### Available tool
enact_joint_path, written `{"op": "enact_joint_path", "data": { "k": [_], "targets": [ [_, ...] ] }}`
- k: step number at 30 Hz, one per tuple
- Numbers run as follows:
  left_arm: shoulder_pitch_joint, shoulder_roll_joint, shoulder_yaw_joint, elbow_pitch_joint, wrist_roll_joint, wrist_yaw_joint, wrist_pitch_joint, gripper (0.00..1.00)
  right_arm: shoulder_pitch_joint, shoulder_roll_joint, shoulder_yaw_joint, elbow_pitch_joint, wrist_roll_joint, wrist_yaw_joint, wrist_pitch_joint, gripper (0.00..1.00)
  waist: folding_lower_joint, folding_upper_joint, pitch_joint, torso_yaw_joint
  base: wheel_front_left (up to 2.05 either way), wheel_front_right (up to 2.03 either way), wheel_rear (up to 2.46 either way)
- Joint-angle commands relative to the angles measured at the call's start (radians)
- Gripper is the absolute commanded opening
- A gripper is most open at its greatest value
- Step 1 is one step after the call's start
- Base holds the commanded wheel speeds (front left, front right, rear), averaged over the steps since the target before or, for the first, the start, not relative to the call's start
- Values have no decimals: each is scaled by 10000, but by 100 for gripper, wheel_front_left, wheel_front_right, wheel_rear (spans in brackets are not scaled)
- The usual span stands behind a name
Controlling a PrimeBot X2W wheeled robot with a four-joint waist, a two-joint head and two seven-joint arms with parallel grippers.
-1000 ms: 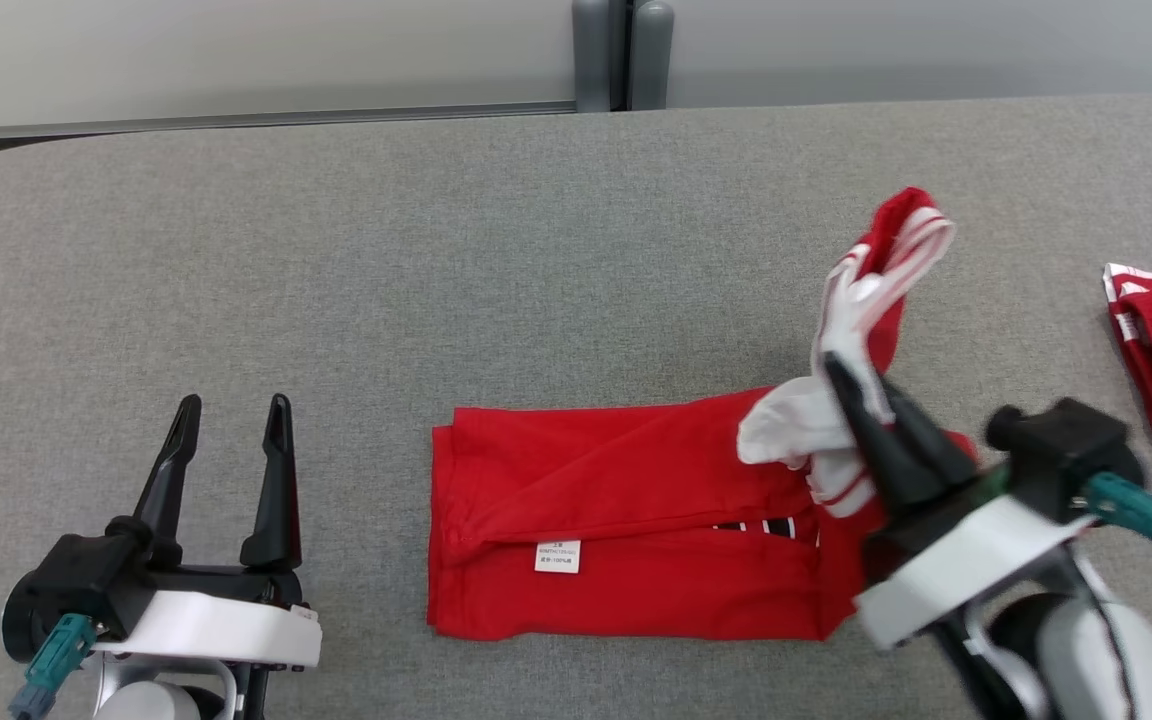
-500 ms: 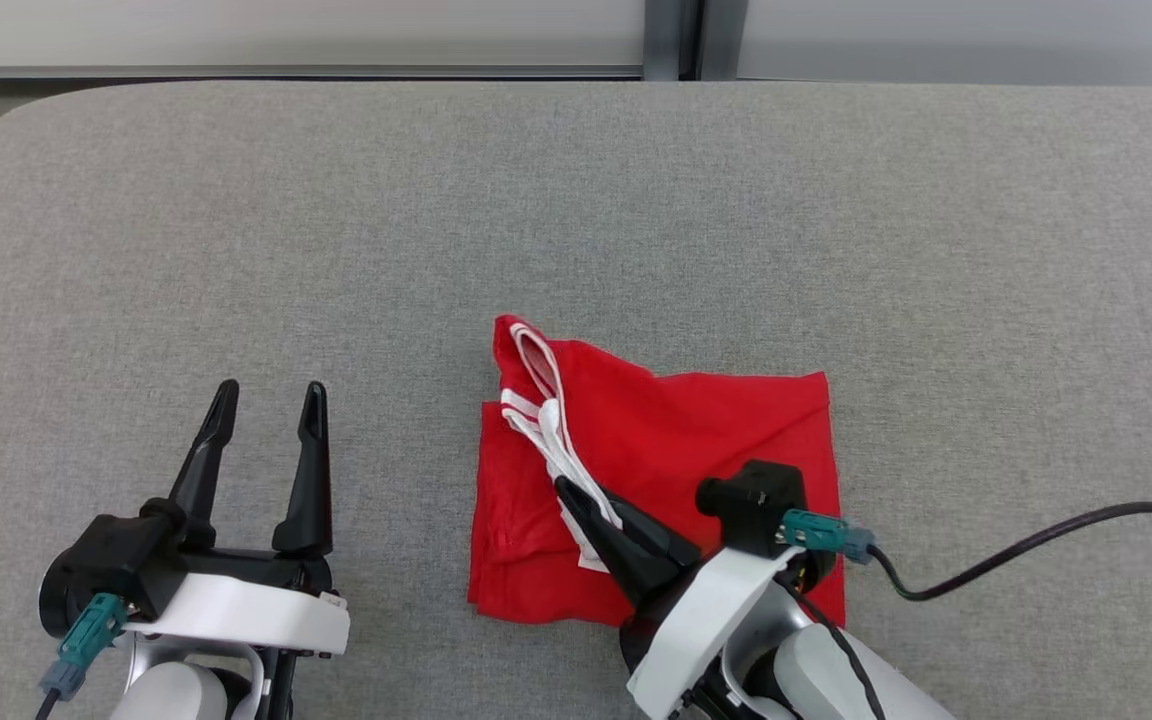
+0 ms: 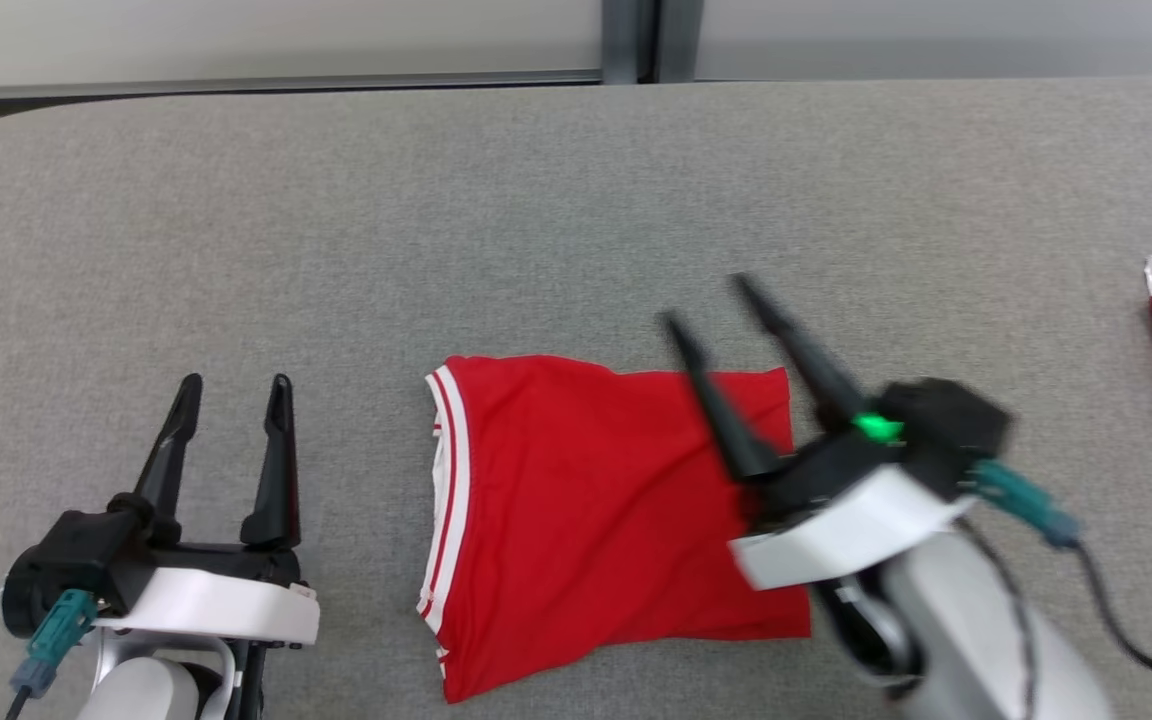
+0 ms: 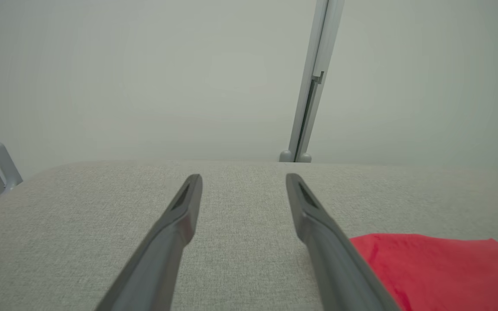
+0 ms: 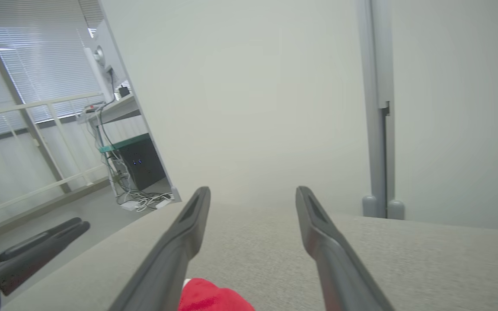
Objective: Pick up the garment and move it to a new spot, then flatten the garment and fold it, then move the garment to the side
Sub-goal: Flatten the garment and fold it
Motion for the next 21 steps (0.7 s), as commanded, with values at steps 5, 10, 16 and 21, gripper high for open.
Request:
{"op": "enact_joint_path", "data": {
  "k": [5,10,16,21],
  "targets": [
    [213,174,391,-165,30,75,-9,100,1416,-808,-2739,-906,-1035,-3,-3,100,0,0,-321,-423,0,0,0],
    [592,294,746,-260,-1,94,-9,100,2917,-1196,-4829,-1655,-1605,-3,562,100,0,0,-666,-726,0,0,0],
    [924,416,894,-318,9,56,-9,100,3726,-918,-5511,-2493,-1837,-3,1065,100,0,0,-864,-881,0,0,0],
    [1262,510,781,-184,59,14,36,100,4107,-807,-5408,-2651,-1795,-3,1341,100,0,0,-1355,-923,0,0,0]
  ]
}}
